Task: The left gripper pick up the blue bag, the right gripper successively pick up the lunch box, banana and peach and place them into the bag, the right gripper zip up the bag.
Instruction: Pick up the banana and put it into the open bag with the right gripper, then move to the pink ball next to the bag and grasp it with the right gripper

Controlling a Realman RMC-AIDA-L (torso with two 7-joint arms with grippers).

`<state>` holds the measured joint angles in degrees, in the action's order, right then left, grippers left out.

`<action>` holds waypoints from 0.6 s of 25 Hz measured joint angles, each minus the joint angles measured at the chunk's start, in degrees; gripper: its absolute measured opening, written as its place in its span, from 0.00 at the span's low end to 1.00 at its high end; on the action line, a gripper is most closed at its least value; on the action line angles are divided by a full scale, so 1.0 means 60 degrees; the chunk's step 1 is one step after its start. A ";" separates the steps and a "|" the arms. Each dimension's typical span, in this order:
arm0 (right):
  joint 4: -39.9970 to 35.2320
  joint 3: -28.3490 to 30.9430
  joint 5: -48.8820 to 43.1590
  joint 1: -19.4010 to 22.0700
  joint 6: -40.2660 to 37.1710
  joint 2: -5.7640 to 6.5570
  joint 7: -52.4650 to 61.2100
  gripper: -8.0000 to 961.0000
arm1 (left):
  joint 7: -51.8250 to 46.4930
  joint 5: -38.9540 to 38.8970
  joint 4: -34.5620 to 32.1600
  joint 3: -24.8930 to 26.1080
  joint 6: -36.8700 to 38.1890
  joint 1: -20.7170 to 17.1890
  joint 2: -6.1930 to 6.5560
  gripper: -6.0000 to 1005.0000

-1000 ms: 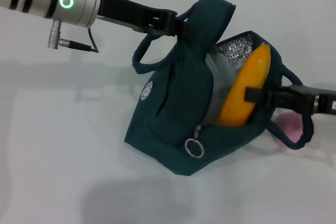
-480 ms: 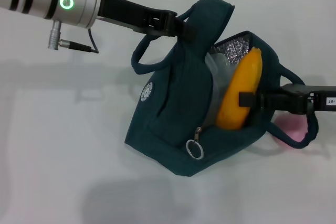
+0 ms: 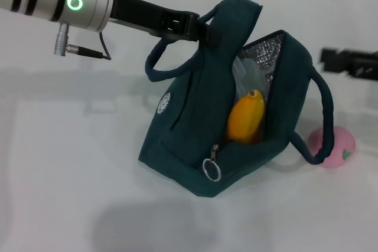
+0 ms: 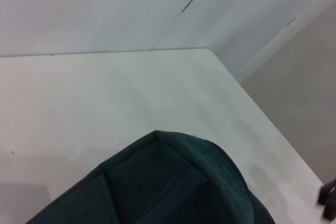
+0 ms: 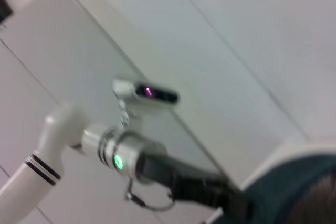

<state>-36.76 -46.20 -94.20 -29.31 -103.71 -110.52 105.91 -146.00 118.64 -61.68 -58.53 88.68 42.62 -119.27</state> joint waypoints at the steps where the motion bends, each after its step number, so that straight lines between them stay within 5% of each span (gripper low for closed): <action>1: -0.0247 0.0366 -0.0001 0.0092 -0.0291 -0.0001 -0.0138 0.71 | 0.0015 0.0000 0.0014 -0.0001 0.0000 -0.0004 0.0000 0.06; 4: -0.1230 0.1289 0.0008 0.0349 -0.1138 -0.0035 -0.0321 0.71 | 0.0039 0.0000 0.0027 -0.0001 -0.0002 -0.0025 0.0001 0.06; 7: -0.3609 0.1462 -0.0357 0.0919 -0.1214 -0.0120 0.0117 0.71 | 0.0088 0.0000 0.0038 0.0007 -0.0012 -0.0049 0.0000 0.06; 12: -0.7491 0.1255 -0.3140 0.1506 -0.0485 -0.0727 0.1400 0.70 | 0.0107 0.0002 0.0045 0.0047 -0.0015 -0.0064 -0.0011 0.06; 15: -0.8271 0.0782 -0.4651 0.1519 -0.0295 -0.0806 0.2088 0.70 | 0.0091 0.0002 0.0044 0.0062 -0.0028 -0.0071 -0.0013 0.06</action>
<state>-86.39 -41.51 -122.11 -20.19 -105.48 -115.36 118.43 -145.45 118.66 -61.42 -58.16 88.51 42.20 -119.35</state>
